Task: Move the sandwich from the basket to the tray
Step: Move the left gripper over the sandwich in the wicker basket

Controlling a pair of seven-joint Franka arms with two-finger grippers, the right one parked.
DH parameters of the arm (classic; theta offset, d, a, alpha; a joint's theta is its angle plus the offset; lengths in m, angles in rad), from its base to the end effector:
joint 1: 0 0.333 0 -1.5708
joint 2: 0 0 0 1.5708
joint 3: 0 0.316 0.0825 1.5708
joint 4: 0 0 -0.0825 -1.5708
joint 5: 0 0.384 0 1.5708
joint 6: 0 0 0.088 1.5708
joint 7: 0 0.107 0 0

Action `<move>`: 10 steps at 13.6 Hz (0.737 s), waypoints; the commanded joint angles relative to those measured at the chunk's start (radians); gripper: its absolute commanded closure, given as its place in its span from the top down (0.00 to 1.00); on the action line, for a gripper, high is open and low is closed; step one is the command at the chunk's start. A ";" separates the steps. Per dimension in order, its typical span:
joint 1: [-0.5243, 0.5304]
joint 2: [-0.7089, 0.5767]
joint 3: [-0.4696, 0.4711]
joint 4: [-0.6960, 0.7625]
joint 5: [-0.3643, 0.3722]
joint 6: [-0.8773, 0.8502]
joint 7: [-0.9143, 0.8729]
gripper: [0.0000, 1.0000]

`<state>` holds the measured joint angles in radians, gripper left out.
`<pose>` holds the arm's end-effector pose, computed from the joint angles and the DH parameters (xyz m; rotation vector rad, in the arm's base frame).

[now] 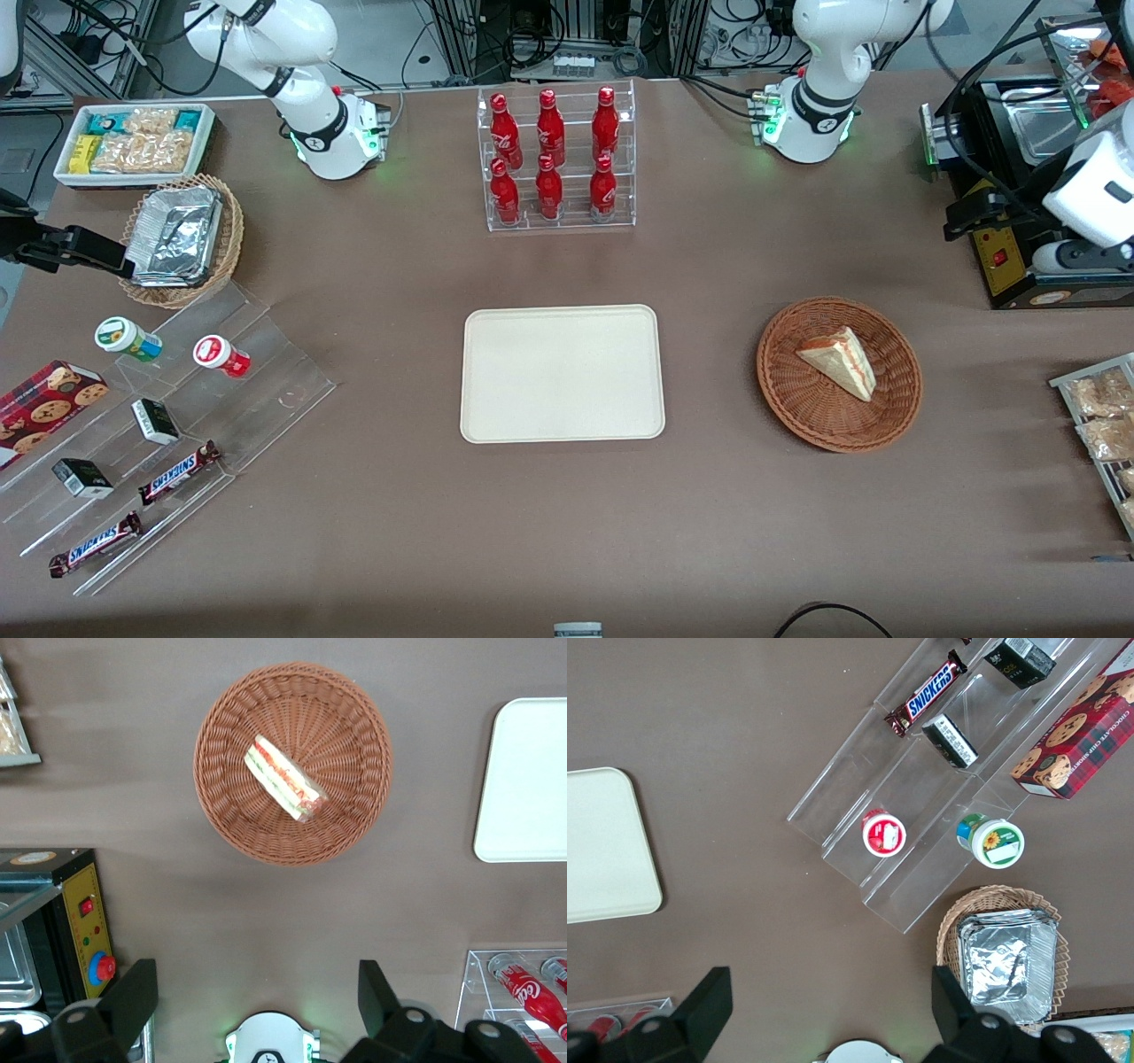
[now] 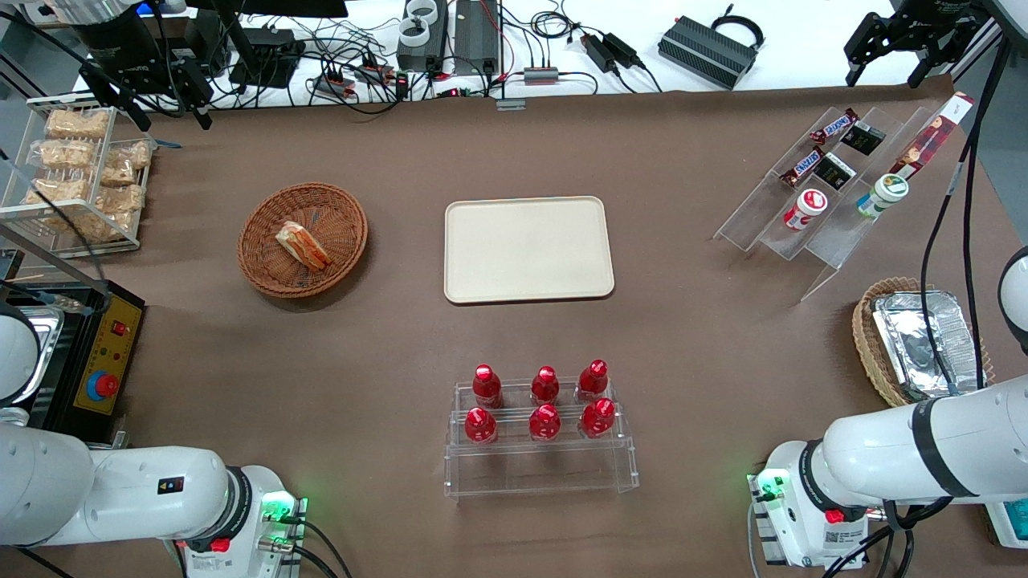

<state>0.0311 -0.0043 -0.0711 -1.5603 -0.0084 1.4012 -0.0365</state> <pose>0.5339 -0.0225 0.6182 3.1300 -0.0067 -0.2431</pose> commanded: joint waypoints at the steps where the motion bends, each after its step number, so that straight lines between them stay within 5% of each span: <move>1: -0.049 0.007 0.002 0.028 0.060 -0.030 -0.011 1.00; 7: -0.050 0.041 0.002 -0.015 0.076 0.039 -0.075 0.99; 10: -0.053 -0.012 0.002 -0.289 0.077 0.319 -0.303 0.99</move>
<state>-0.0148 0.0316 -0.0703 -1.6731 0.0555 1.5726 -0.2131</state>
